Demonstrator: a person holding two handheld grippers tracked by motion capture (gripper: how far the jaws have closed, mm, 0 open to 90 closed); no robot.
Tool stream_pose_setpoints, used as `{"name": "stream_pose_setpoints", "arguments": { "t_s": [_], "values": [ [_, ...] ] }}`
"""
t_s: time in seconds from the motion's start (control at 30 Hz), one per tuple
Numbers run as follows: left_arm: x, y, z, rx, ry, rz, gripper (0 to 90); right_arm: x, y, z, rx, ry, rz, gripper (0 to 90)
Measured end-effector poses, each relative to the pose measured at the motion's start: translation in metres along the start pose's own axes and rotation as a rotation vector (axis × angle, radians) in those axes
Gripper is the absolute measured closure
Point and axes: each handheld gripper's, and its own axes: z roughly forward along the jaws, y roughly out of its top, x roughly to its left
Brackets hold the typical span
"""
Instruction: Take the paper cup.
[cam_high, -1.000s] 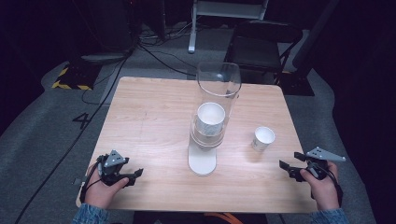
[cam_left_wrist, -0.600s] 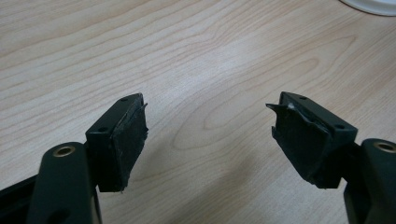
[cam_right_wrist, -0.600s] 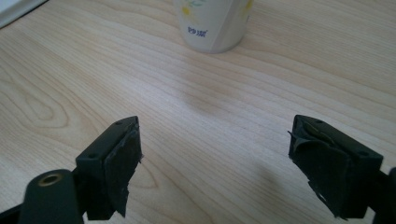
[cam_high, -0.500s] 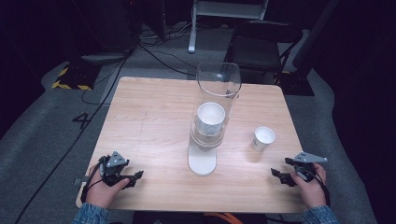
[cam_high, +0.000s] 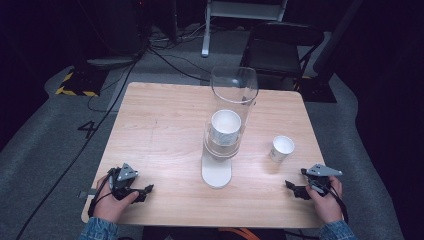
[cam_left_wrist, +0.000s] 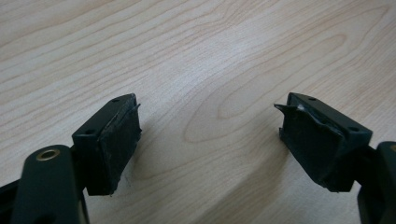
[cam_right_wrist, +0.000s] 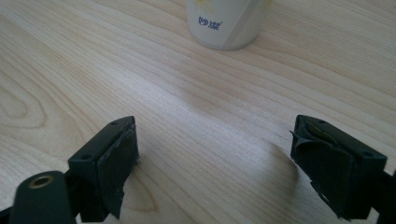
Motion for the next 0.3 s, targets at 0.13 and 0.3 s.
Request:
{"name": "stream_pose_setpoints", "arguments": {
  "t_s": [0.13, 0.3],
  "values": [
    [0.0003, -0.0001, 0.0019, -0.002, 0.0, 0.002, 14.3, -0.0018, 0.0001, 0.0009, 0.011, 0.006, 0.03, 13.3],
    [0.0001, 0.0001, 0.0026, -0.005, 0.005, 0.003, 13.6, -0.0017, 0.0003, 0.0012, 0.016, -0.002, 0.04, 12.0]
  ]
}}
